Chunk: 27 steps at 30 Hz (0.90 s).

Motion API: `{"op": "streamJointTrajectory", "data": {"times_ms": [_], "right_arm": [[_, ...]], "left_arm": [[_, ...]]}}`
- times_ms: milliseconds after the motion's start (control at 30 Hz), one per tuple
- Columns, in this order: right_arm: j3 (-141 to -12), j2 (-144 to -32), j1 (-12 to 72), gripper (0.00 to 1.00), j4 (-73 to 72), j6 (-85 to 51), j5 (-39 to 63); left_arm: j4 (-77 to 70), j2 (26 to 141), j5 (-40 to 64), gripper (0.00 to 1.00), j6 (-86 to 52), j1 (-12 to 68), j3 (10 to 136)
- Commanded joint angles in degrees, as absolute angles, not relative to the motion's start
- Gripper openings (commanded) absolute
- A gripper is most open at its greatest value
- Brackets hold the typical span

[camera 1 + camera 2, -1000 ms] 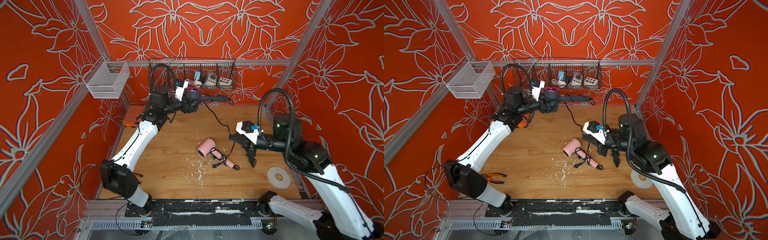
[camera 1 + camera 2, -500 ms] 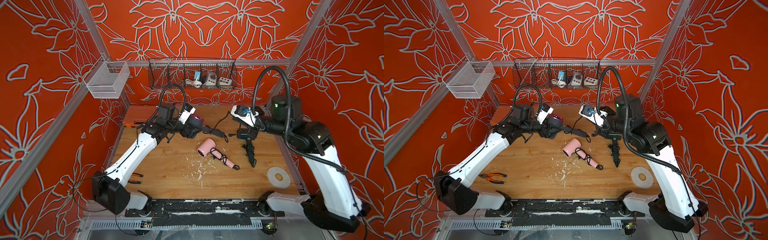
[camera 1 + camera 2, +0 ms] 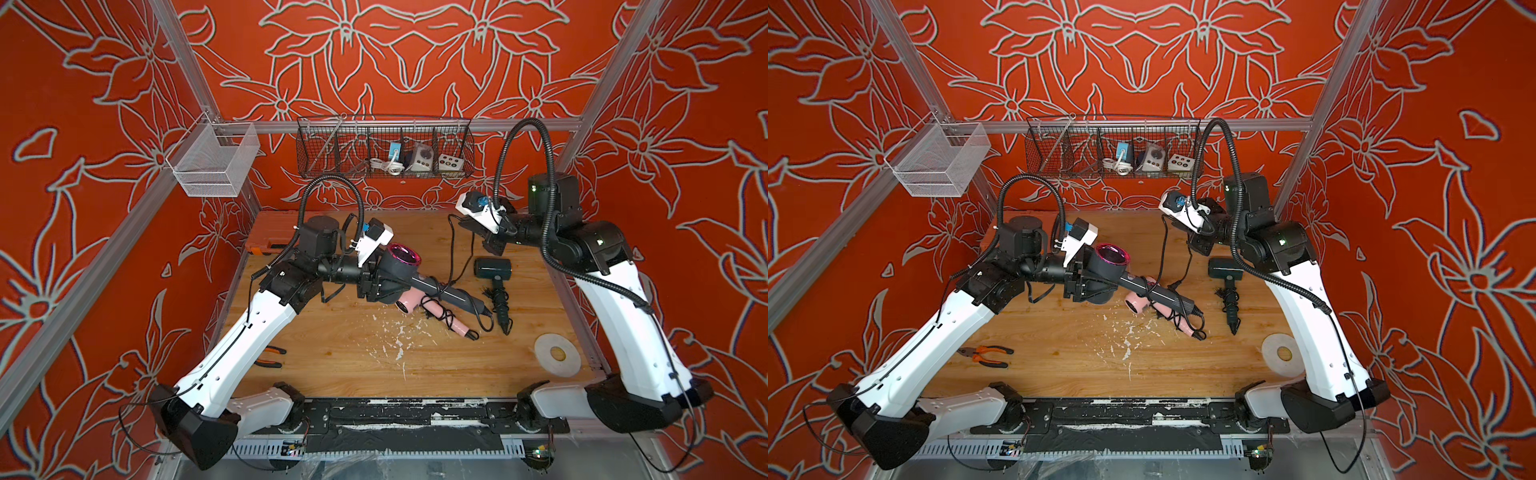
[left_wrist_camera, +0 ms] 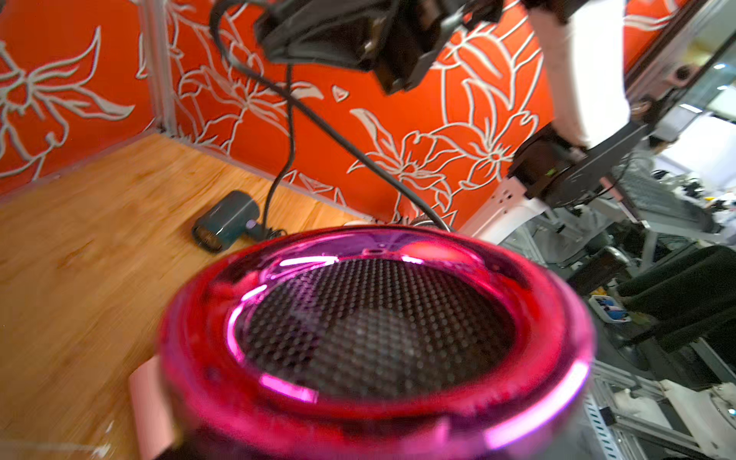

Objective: Wrap the cord around the hair dryer
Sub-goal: Wrap the power cord around the hair dryer.

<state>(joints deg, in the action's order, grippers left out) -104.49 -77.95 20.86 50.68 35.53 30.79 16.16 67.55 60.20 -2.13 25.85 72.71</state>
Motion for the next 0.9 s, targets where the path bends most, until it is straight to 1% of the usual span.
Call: {"op": "streamJointTrajectory", "data": {"times_ms": [0,100,267,500,600,800,867], "right_arm": [[-101.68,-79.48,18.06,0.00,40.27,29.11,44.02],[-98.15,-80.76,17.79,0.00,35.46,25.39,48.29],[-91.45,-80.90,17.70,0.00,24.98,17.97,52.48],[-85.67,-81.39,17.67,0.00,17.30,12.25,54.03],[-83.08,-81.22,17.67,0.00,15.00,10.70,54.14],[-78.18,-80.34,17.69,0.09,10.07,7.97,54.61],[-77.06,-80.21,17.70,0.09,9.56,7.63,54.84]], "left_arm": [[-6.50,67.05,71.60,0.00,-16.63,26.10,71.95],[-18.03,68.84,70.95,0.00,-25.21,26.10,72.73],[-24.41,71.74,66.63,0.00,-30.84,26.06,77.68],[-26.99,77.52,59.44,0.00,-35.80,25.67,88.89],[-26.88,80.75,58.13,0.00,-37.05,25.49,94.41],[-27.29,85.92,57.16,0.00,-39.69,25.37,102.53],[-27.04,86.79,56.86,0.00,-39.84,25.31,103.92]]}}
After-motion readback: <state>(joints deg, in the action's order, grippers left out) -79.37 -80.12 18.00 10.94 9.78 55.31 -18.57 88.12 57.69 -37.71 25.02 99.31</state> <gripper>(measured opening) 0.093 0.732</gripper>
